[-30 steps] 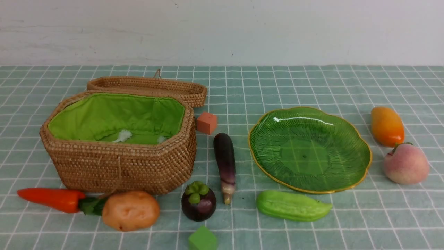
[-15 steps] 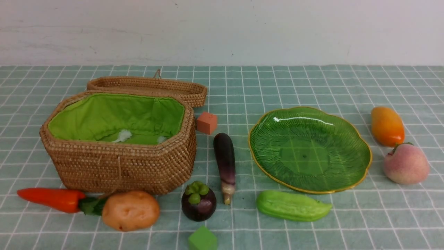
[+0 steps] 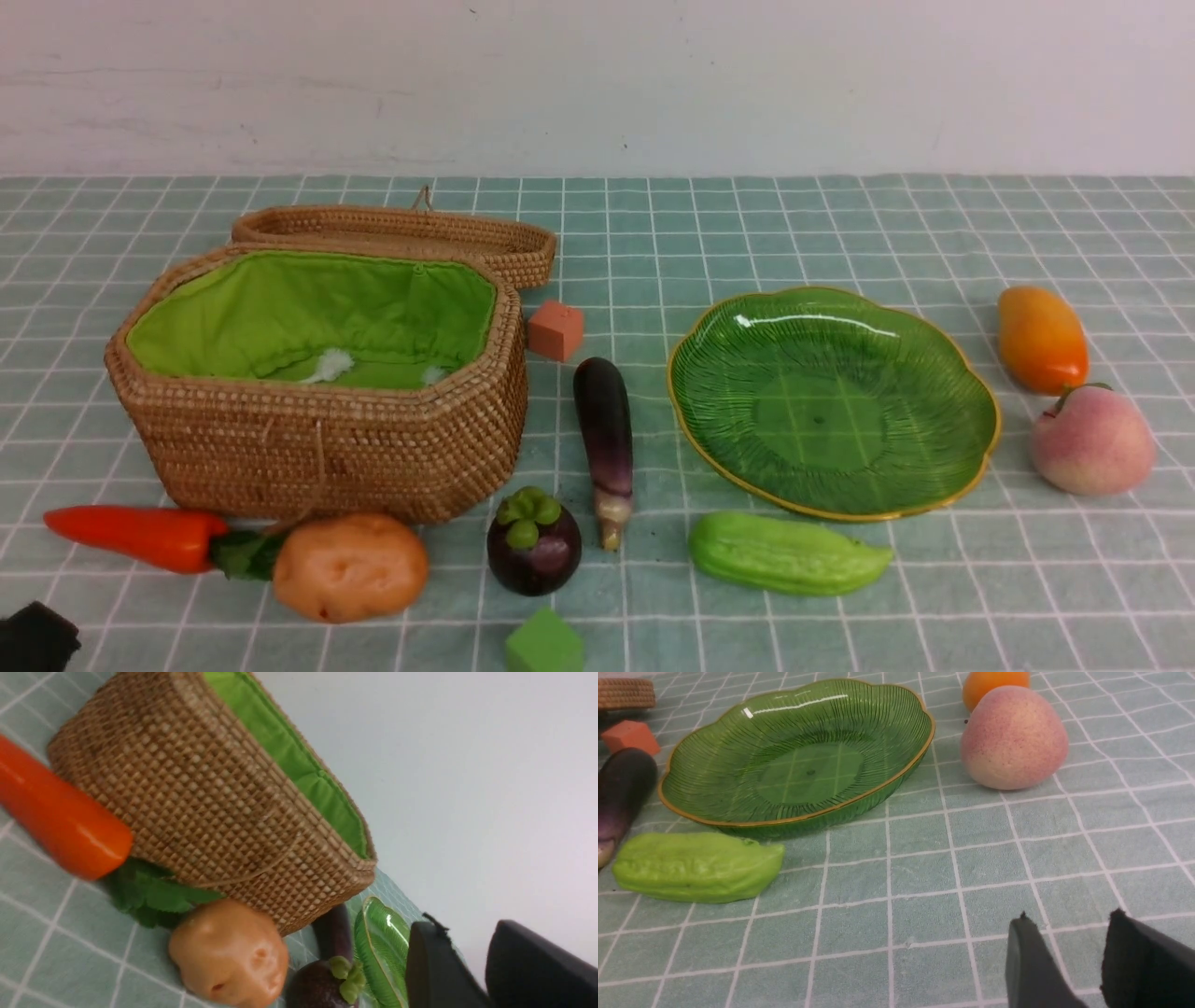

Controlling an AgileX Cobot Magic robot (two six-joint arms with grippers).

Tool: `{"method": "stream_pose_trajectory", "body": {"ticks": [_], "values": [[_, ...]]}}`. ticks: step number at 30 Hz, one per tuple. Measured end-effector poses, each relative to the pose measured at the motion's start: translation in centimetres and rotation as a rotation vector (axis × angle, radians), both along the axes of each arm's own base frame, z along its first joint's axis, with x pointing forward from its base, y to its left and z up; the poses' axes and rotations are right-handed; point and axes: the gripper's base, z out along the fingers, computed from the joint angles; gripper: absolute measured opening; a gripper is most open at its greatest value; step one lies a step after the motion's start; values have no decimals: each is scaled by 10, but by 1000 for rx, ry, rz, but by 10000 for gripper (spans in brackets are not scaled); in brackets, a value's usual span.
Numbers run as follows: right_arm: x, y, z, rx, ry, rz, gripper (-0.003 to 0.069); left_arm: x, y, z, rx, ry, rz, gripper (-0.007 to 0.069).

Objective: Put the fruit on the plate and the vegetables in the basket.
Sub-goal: Use the left arm to grab a carrot and put it into the left basket

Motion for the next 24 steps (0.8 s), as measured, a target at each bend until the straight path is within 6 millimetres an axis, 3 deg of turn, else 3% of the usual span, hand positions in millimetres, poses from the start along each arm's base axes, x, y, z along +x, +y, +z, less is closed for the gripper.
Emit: {"method": "stream_pose_trajectory", "body": {"ticks": [3, 7, 13, 19, 23, 24], "values": [[0, 0, 0, 0, -3, 0, 241, -5, -5, 31, 93, -24, -54, -13], [1, 3, 1, 123, -29, -7, 241, -1, -13, 51, 237, 70, -161, -13], [4, 7, 14, 603, -139, -50, 241, 20, -28, 55, 405, 352, -384, -13], [2, 12, 23, 784, -125, -34, 225, 36, -30, 49, 428, 441, -415, -13], [-10, 24, 60, 662, -35, 144, 197, 43, -32, 52, 532, 451, -473, -13], [-15, 29, 81, 562, 7, 234, 186, 46, -33, 55, 588, 460, -505, -13]]}}
